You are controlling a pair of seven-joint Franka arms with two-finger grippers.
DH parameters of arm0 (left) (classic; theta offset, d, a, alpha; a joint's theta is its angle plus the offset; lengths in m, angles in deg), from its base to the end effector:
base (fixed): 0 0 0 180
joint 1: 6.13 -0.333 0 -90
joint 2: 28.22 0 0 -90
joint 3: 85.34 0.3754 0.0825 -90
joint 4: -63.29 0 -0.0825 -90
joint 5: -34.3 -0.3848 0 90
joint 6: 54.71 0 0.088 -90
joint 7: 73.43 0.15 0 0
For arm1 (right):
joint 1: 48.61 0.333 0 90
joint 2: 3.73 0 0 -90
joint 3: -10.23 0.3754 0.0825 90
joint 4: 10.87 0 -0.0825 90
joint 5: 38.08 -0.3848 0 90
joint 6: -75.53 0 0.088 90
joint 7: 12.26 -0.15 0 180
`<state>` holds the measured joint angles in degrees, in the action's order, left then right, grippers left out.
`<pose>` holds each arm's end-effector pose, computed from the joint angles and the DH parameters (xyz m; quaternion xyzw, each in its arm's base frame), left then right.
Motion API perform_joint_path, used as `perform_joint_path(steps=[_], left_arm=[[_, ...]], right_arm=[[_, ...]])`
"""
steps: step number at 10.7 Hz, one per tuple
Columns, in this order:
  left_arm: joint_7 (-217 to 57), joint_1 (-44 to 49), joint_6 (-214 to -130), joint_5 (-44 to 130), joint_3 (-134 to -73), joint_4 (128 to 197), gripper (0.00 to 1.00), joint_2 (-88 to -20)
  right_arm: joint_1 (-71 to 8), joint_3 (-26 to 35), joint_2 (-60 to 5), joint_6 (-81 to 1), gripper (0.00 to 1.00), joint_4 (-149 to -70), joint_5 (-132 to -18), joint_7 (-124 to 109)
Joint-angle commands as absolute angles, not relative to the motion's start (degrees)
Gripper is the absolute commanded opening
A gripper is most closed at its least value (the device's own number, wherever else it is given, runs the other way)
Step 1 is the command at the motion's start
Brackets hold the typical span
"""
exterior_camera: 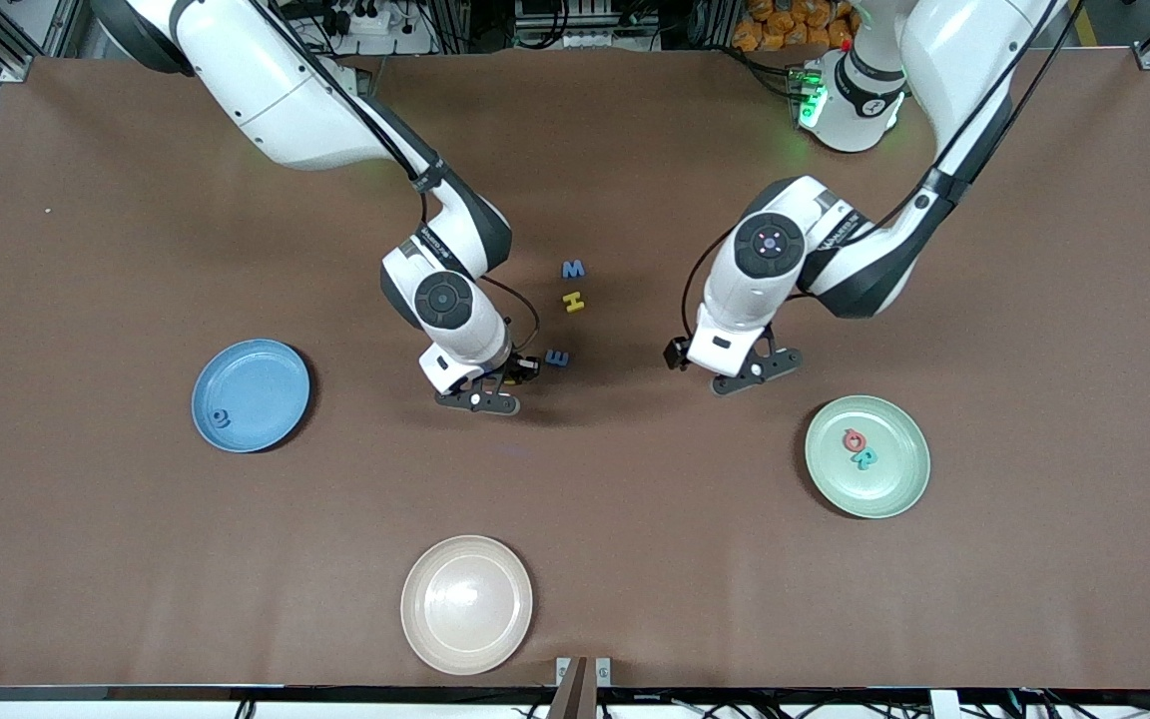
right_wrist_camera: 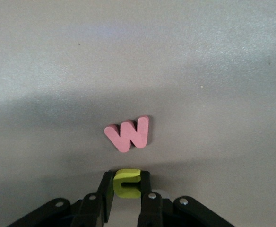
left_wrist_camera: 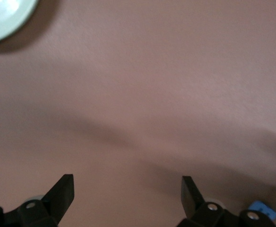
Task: Sort upper and lower case letters into plates
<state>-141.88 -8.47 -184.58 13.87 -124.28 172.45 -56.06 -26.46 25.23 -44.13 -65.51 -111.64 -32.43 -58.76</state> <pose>0.5486 -0.3451 0.3013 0.9817 0.1897 -0.0080 0.0109 0.5714 0.4088 0.1810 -0.9958 0.0743 0.0260 0.0473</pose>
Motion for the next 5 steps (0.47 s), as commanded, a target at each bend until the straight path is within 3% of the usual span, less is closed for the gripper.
perform_joint_path(steps=[1,5], left_arm=[[-149.9,-4.4,-188.4,12.6,-124.8,173.7,1.0,-56.7],[-160.1,0.5,-190.0,7.8,-124.7,173.6,1.0,-59.9]], right_arm=[[-26.8,25.4,-45.2,-66.1,0.02,-111.1,-32.3,-57.0],[-28.0,25.6,-42.6,-62.0,0.0,-110.1,-32.8,-56.5]])
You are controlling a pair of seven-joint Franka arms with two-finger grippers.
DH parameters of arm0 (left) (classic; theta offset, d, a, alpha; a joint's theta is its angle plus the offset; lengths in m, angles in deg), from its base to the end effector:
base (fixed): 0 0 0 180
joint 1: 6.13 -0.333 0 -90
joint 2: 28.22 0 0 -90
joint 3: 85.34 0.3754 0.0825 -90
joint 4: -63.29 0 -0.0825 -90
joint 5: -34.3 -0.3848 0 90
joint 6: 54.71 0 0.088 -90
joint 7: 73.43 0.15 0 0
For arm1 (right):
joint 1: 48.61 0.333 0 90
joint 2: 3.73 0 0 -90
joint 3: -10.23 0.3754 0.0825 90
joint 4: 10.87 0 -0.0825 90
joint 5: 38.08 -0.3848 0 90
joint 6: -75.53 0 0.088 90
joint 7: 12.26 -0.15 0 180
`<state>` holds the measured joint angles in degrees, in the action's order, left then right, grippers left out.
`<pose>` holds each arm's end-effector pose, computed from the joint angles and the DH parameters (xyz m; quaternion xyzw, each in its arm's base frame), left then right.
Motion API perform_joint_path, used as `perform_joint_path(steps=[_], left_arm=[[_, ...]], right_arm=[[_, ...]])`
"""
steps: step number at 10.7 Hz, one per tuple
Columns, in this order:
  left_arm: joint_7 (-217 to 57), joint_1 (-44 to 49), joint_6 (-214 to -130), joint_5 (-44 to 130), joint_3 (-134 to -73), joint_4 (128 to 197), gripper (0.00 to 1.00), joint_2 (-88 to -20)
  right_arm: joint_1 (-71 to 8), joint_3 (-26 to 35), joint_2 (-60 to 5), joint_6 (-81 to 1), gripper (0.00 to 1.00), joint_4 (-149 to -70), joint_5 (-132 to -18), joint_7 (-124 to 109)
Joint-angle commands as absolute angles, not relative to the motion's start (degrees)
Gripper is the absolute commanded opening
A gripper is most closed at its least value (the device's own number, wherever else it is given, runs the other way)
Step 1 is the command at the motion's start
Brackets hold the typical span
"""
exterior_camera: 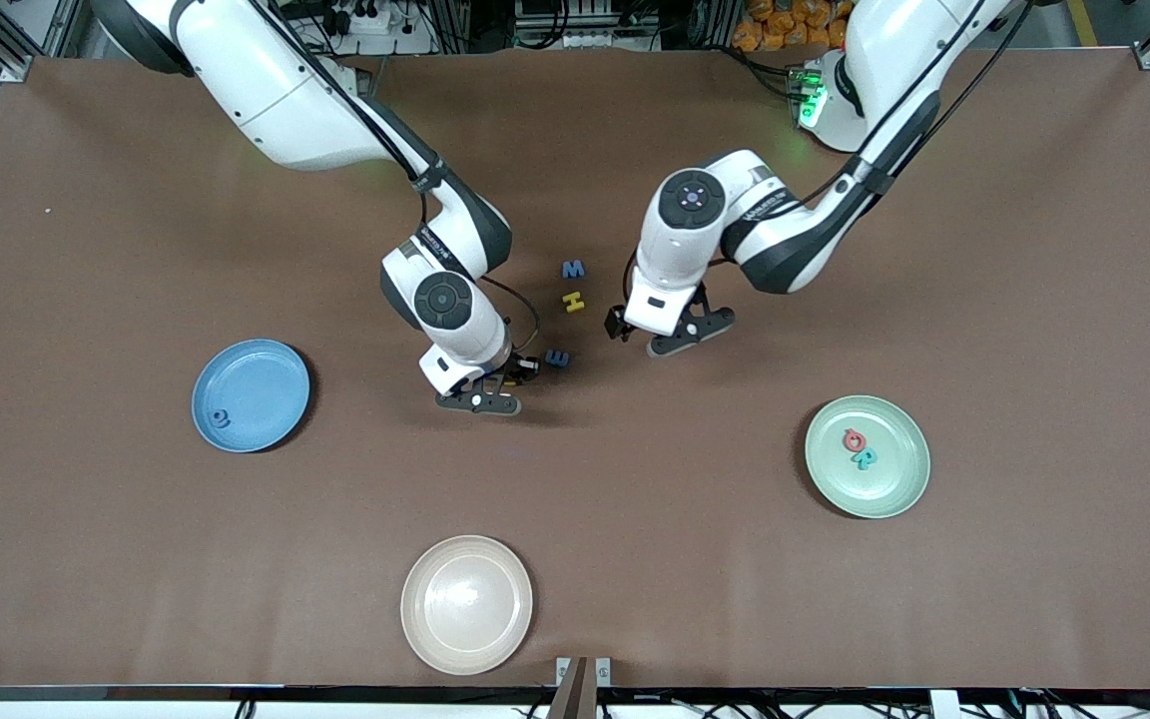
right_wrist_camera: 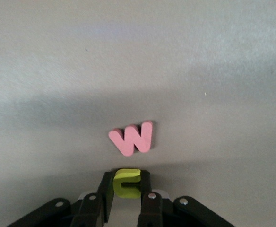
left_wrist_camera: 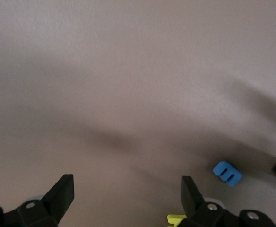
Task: Sort upper and lower case letters into plates
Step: 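Place the c on the blue plate while the left gripper grasps H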
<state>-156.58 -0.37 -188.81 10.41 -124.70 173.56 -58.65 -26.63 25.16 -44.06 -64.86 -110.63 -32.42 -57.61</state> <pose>0.4919 -0.4267 0.2773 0.9749 0.2214 -0.0031 0.0226 0.5781 0.4084 0.1876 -0.9963 0.0668 0.0219 0.0490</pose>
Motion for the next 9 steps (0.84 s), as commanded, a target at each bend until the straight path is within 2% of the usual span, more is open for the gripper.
perform_joint_path(steps=[1,3,5,8,9], left_arm=[[-161.7,1.3,-190.2,7.6,-124.7,173.4,1.0,-60.5],[-164.4,4.3,-190.5,7.6,-124.6,172.4,1.0,-62.1],[-166.7,7.9,-191.4,7.6,-124.4,170.6,1.0,-64.1],[-166.7,14.7,-191.4,5.4,-120.2,167.4,1.0,-67.3],[-166.4,16.3,-191.4,4.2,-119.2,166.5,1.0,-68.3]], right_arm=[[-29.2,25.7,-41.1,-60.4,0.0,-110.2,-33.2,-55.9],[-33.9,25.4,-36.8,-54.1,0.0,-110.6,-38.4,-47.7],[-42.2,25.1,-33.2,-45.2,0.0,-110.5,-41.3,-40.8],[-48.6,18.2,-31.1,-37.2,0.0,-110.6,-41.4,-29.0],[-51.6,18.0,-31.1,-36.8,0.0,-111.8,-40.8,-24.9]])
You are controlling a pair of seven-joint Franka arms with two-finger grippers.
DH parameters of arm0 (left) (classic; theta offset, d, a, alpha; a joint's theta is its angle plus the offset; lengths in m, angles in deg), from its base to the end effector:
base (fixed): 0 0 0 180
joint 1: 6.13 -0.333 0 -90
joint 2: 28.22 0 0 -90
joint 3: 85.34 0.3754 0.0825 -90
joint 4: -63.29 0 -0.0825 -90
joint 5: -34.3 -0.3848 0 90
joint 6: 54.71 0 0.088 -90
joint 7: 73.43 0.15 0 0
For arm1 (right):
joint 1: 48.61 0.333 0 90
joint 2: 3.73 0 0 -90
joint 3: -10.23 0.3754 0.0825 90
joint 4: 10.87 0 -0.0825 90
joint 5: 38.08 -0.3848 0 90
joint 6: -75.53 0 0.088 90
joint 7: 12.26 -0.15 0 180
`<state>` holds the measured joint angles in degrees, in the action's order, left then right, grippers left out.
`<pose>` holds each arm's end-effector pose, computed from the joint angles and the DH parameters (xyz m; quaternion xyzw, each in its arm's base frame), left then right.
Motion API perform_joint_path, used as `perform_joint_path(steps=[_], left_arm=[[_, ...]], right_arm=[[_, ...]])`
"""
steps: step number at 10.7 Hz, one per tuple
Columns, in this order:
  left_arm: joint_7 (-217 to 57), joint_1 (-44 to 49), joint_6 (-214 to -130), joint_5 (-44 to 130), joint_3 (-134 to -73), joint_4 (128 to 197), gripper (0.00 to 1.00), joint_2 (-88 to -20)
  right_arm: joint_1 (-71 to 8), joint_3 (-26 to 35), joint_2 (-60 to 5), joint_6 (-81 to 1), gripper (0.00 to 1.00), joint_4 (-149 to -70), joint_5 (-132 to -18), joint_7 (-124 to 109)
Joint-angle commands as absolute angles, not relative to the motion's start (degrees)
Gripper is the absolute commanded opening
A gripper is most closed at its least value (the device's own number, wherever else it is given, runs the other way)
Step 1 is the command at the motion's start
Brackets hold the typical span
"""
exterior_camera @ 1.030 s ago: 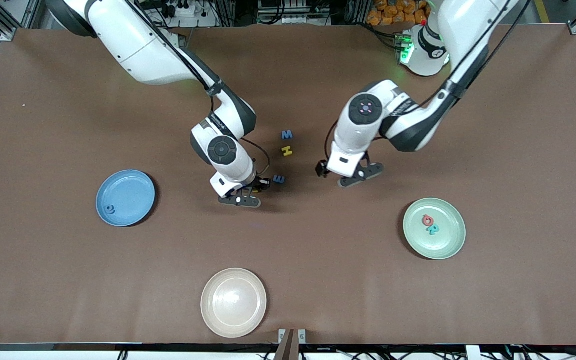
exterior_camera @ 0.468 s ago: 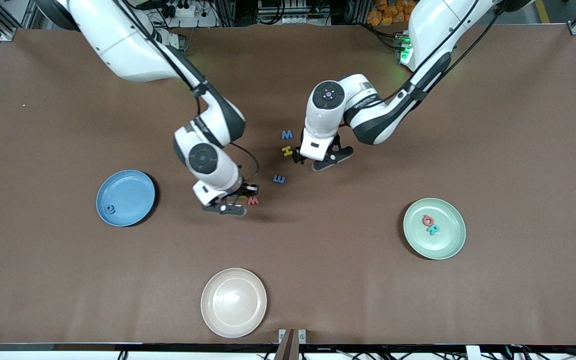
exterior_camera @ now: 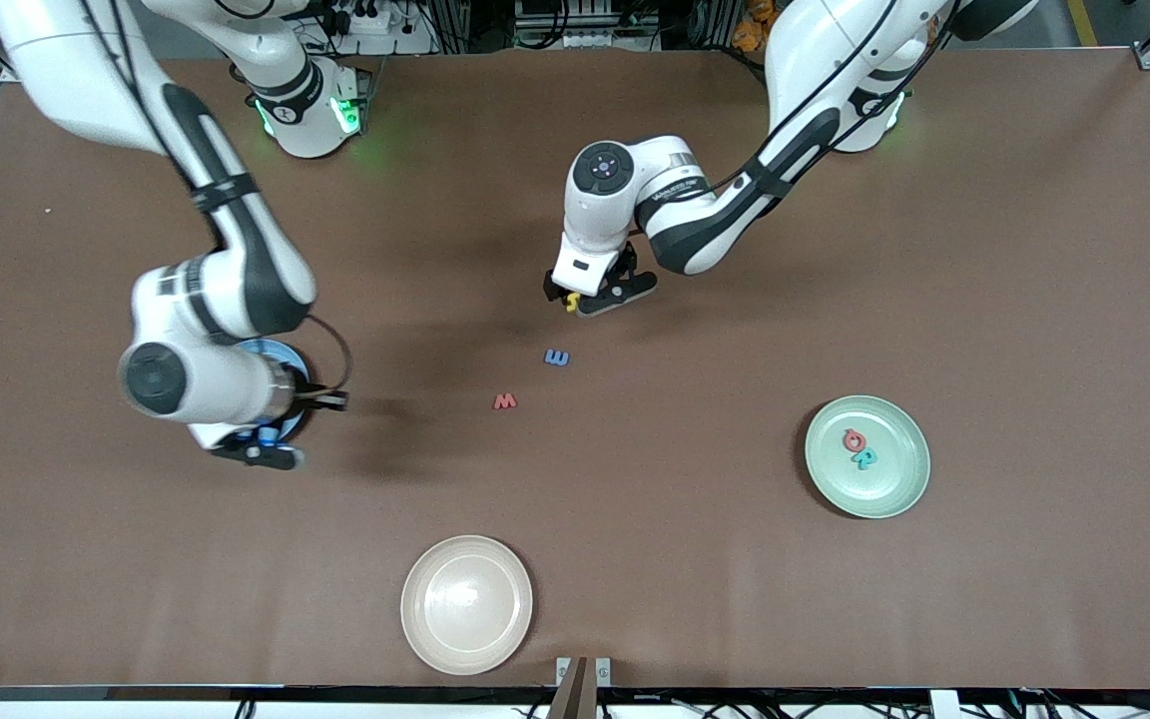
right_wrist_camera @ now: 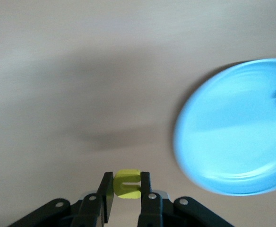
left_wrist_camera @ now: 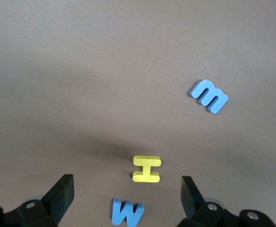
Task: Sort upper and lower case letters into plates
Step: 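Place the c on the blue plate while the left gripper grasps H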
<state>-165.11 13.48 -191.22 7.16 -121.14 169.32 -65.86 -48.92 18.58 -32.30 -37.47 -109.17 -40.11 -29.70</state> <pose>0.4236 -0.5256 0.2276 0.9804 0.1953 -0.0127 0.0240 0.6533 0.0870 0.2950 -0.9872 0.0946 0.1266 0.0236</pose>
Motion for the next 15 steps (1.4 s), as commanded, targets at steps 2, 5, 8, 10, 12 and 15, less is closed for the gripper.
perform_joint_path(steps=[2,5,8,10,12,15], left_arm=[[-165.6,17.0,-191.4,3.8,-119.1,164.5,1.0,-70.8],[-165.5,17.8,-191.4,1.6,-119.0,163.7,0.94,-72.7],[-165.6,17.9,-191.4,0.7,-119.0,163.8,0.88,-73.3],[-165.6,18.0,-191.4,0.7,-118.9,164.3,0.82,-73.3],[-165.6,18.3,-191.4,0.7,-118.6,164.2,0.77,-73.3],[-165.6,20.1,-191.4,0.6,-116.6,164.1,0.65,-73.4]], right_arm=[[-53.7,13.7,-31.1,-41.4,0.0,-116.0,-40.6,-14.4],[-53.6,11.9,-31.9,-47.2,0.17,-119.4,-40.6,-13.4],[-53.5,11.9,-31.9,-46.5,1.0,-119.1,-40.6,-13.8],[-53.5,11.8,-31.5,-43.8,1.0,-118.1,-40.6,-14.0],[-54.1,11.5,-31.9,-36.7,1.0,-112.8,-40.7,-14.0],[-53.4,11.0,-31.7,-35.8,1.0,-109.8,-41.0,-14.2]])
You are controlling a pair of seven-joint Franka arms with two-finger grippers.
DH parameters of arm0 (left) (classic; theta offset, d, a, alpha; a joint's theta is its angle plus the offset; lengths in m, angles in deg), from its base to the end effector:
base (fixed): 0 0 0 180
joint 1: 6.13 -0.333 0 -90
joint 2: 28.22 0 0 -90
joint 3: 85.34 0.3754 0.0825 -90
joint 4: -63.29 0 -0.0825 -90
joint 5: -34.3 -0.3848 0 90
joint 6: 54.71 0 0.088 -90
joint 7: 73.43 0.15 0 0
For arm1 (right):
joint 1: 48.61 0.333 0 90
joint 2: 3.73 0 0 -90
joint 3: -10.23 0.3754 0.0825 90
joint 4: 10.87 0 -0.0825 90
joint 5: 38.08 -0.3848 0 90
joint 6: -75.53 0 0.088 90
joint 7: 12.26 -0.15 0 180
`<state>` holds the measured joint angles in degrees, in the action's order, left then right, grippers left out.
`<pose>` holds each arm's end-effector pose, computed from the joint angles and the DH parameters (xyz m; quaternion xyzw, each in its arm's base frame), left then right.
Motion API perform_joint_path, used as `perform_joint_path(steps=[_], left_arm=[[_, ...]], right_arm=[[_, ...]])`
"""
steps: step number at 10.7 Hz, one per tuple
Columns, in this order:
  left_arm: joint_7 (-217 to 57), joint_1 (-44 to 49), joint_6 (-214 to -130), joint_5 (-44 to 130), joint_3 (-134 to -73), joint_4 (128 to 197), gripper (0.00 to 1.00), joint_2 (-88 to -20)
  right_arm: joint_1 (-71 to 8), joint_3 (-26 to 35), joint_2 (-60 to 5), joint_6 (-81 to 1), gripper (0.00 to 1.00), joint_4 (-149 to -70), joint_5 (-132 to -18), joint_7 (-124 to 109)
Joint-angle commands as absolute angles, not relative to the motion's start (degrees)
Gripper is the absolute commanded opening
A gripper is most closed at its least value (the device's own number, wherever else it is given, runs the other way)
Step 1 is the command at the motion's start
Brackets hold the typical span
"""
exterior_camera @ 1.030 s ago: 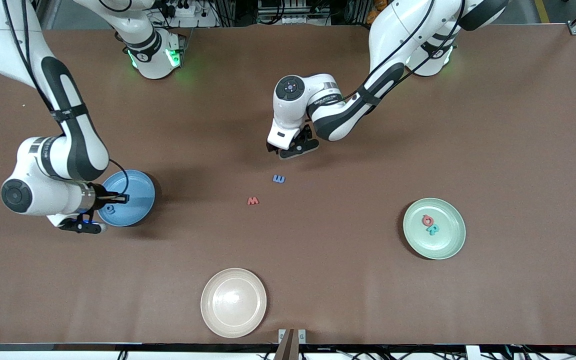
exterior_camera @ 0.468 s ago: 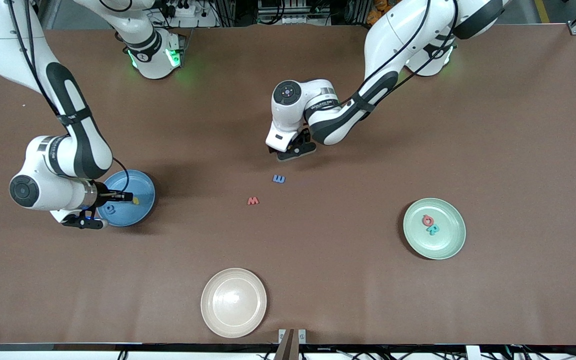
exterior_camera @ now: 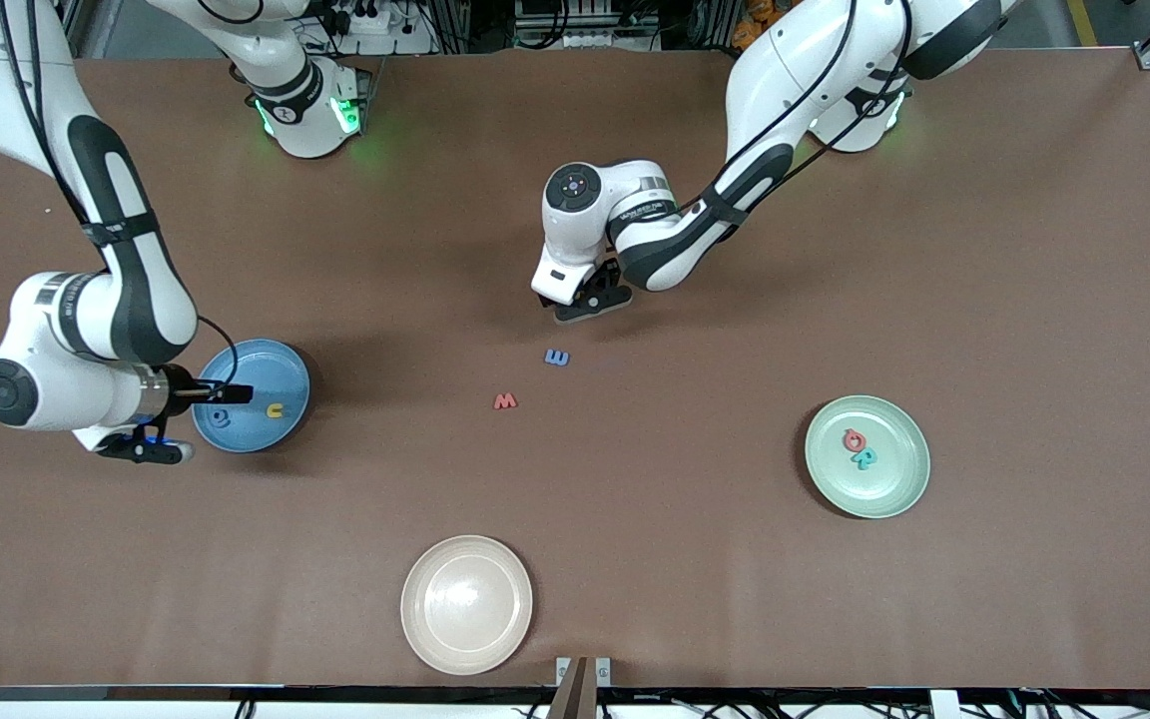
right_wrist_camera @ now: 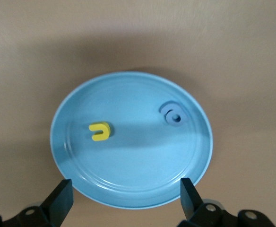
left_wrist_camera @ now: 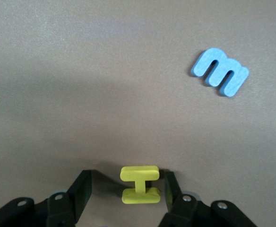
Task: Sort upper and lower case letters into plates
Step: 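Place the c on the blue plate while the left gripper grasps H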
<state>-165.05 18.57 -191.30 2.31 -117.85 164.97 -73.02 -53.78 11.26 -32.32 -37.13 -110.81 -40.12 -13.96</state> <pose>0.4166 -0.5481 0.1687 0.9876 0.1568 -0.0083 0.0017 0.6467 -0.0440 0.2798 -0.9884 0.0600 0.1376 0.0227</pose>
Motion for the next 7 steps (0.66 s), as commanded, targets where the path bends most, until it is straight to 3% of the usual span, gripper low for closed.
perform_joint_path(steps=[1,3,4,7], left_arm=[[-165.6,20.2,-191.4,0.6,-116.5,164.1,0.57,-73.4],[-165.7,20.2,-191.4,0.6,-116.5,163.9,0.05,-73.3],[-166.0,20.1,-191.2,0.6,-116.5,163.7,0.0,-72.9],[-165.9,17.4,-187.9,0.6,-116.6,163.8,0.0,-69.8]], right_arm=[[-52.8,11.1,-31.7,-35.8,1.0,-109.4,-41.4,-14.3],[-51.3,11.2,-31.7,-35.8,1.0,-108.4,-41.5,-17.4],[-49.8,11.2,-31.7,-35.8,1.0,-107.6,-41.4,-20.8],[-46.2,11.4,-31.9,-36.3,1.0,-106.7,-41.5,-32.9]])
